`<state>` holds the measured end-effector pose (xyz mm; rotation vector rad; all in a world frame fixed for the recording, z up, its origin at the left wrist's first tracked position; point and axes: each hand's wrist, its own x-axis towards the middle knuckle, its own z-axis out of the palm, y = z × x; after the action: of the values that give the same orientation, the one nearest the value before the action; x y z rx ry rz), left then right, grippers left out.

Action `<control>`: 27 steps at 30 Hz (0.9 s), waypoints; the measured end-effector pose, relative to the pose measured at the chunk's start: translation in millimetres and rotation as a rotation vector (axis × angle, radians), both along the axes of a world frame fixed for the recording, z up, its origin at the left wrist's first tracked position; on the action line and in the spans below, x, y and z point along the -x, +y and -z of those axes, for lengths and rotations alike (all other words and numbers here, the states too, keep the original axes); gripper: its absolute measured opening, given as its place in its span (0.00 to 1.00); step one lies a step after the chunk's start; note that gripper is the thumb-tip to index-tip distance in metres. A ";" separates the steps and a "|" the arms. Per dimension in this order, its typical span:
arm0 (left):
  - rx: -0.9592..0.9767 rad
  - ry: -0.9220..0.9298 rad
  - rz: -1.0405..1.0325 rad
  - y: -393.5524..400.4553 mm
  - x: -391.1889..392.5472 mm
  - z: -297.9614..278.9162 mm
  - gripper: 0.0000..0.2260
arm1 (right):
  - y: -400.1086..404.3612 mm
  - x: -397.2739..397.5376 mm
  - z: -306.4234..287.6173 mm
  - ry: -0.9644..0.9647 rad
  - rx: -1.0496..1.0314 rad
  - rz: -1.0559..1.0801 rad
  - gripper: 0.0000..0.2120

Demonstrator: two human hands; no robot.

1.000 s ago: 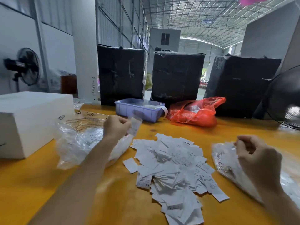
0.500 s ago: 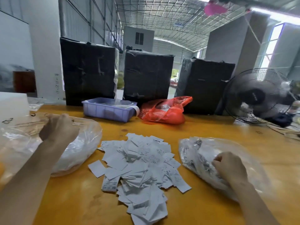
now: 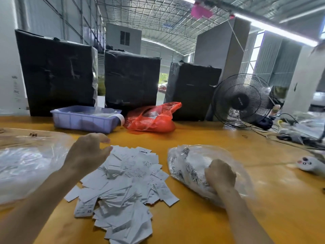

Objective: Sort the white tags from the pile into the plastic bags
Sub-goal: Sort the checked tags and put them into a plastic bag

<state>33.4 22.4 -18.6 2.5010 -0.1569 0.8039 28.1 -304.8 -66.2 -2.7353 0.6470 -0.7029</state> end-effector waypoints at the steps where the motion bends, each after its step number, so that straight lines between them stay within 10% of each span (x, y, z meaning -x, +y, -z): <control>1: 0.008 0.000 0.023 -3.7 0.6 0.8 0.12 | -1.8 -1.6 0.7 -0.075 -0.049 -0.023 0.12; 7: 0.114 0.053 0.147 -21.2 5.3 8.8 0.10 | -2.2 -7.0 -10.7 -0.477 -0.535 -0.109 0.16; 13: 0.180 0.102 0.216 -32.7 7.2 17.7 0.08 | 0.5 -4.7 -5.9 -0.432 -0.567 -0.238 0.02; 18: 0.216 0.129 0.253 -34.7 6.4 19.9 0.07 | 3.0 -2.4 -15.8 -0.553 -0.855 -0.292 0.11; 27: 0.195 0.168 0.299 -41.2 8.6 24.1 0.05 | 2.7 0.8 -5.0 -0.269 -0.392 -0.165 0.20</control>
<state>24.8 -18.8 -42.7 2.2759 -0.3656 0.4621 27.3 -302.1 -61.2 -2.2548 0.4374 -0.7907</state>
